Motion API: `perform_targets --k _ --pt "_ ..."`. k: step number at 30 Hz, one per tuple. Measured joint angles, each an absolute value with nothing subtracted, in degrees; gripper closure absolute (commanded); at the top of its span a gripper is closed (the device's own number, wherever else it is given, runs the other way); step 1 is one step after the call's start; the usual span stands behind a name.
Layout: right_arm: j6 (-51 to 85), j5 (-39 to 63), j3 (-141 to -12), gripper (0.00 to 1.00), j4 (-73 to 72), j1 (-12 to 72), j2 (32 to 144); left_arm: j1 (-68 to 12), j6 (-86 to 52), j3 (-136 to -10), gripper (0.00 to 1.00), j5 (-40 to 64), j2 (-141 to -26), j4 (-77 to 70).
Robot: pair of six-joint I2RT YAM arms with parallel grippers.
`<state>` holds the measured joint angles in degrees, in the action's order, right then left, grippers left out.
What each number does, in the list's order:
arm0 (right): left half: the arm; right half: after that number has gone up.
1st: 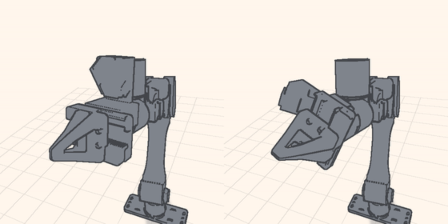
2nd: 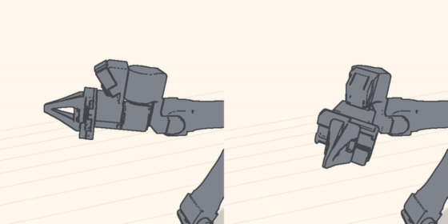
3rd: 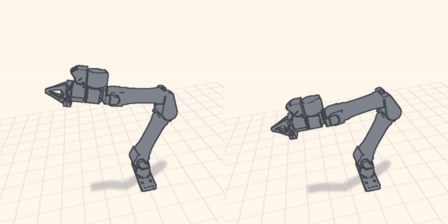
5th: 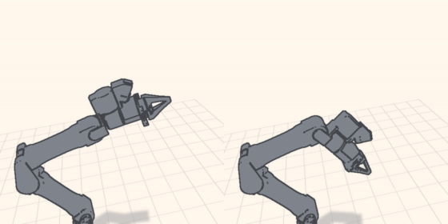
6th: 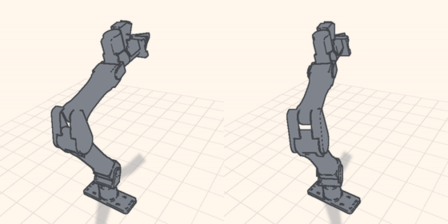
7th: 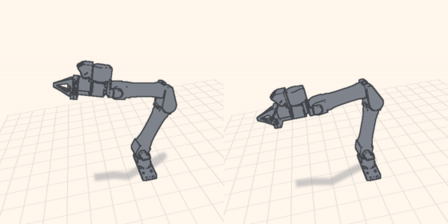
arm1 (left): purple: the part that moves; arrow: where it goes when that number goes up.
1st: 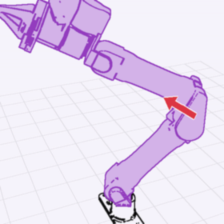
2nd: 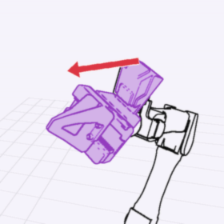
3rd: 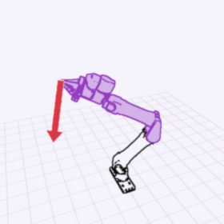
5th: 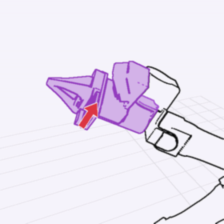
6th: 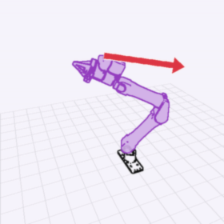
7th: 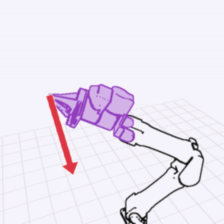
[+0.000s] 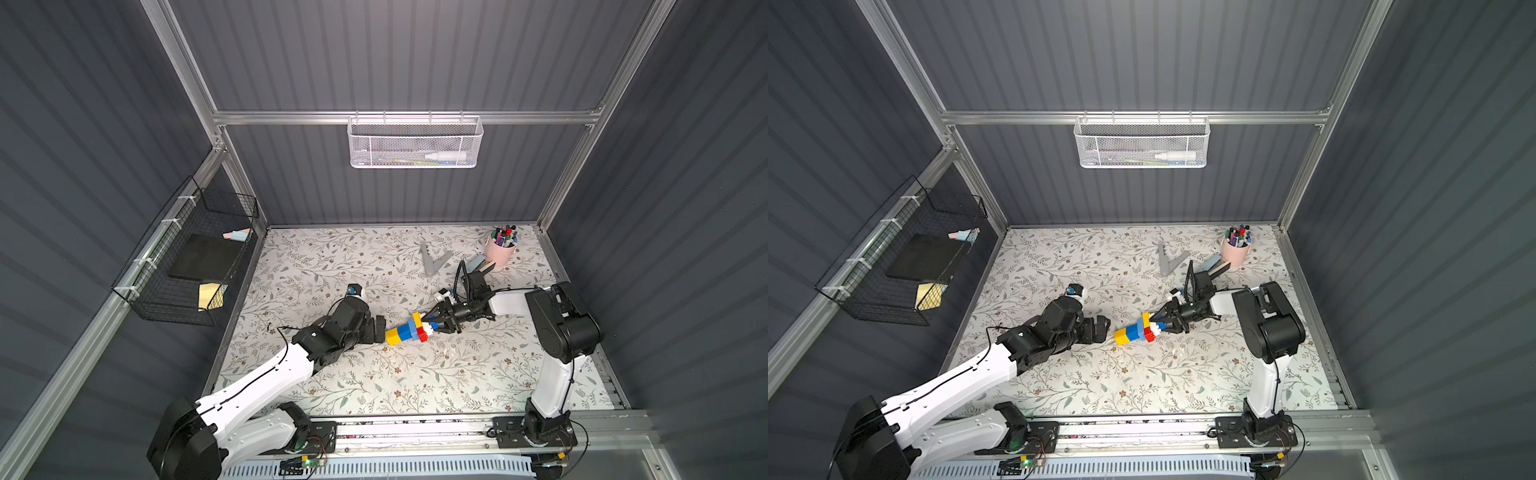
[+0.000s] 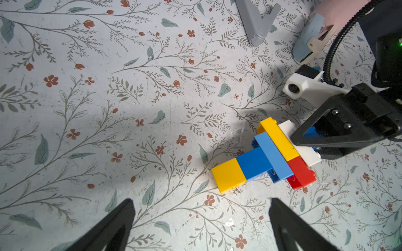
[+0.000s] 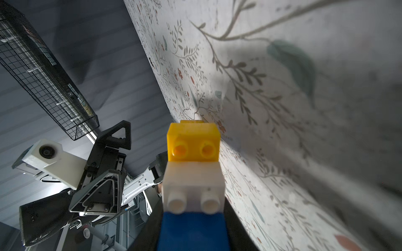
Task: Assemble a spoon with lego
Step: Place the lego brick at the center of the board.
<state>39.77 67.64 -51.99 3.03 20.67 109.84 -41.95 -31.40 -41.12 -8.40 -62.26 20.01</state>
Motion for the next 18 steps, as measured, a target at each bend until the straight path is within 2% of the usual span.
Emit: perform_targets --k 2,6,9,11,13,15,18 --pt "39.9 67.7 -51.7 0.44 2.5 20.6 110.6 -42.0 -31.0 -41.4 0.01 -8.6 -62.8 20.0" --pt "39.4 67.7 -49.9 0.37 2.1 20.3 111.1 -42.0 -30.9 -42.0 0.01 -8.6 -63.5 20.0" --pt "38.4 67.5 -48.9 0.25 3.4 19.6 110.9 -42.0 -30.8 -42.4 0.01 -8.6 -63.7 19.9" --pt "36.6 65.8 -48.8 0.21 5.9 19.2 109.3 -42.0 -30.8 -42.4 0.01 -8.6 -63.7 19.9" --pt "34.6 62.3 -48.5 0.16 10.1 19.0 106.5 -42.0 -30.9 -42.4 0.01 -8.6 -63.7 19.9" --pt "33.1 58.5 -47.7 0.02 13.5 18.8 103.3 -42.0 -30.9 -42.4 0.01 -8.6 -63.7 19.9" --pt "31.7 50.3 -46.7 0.01 19.2 18.8 96.7 -42.0 -31.0 -42.3 0.01 -9.2 -63.7 19.1"
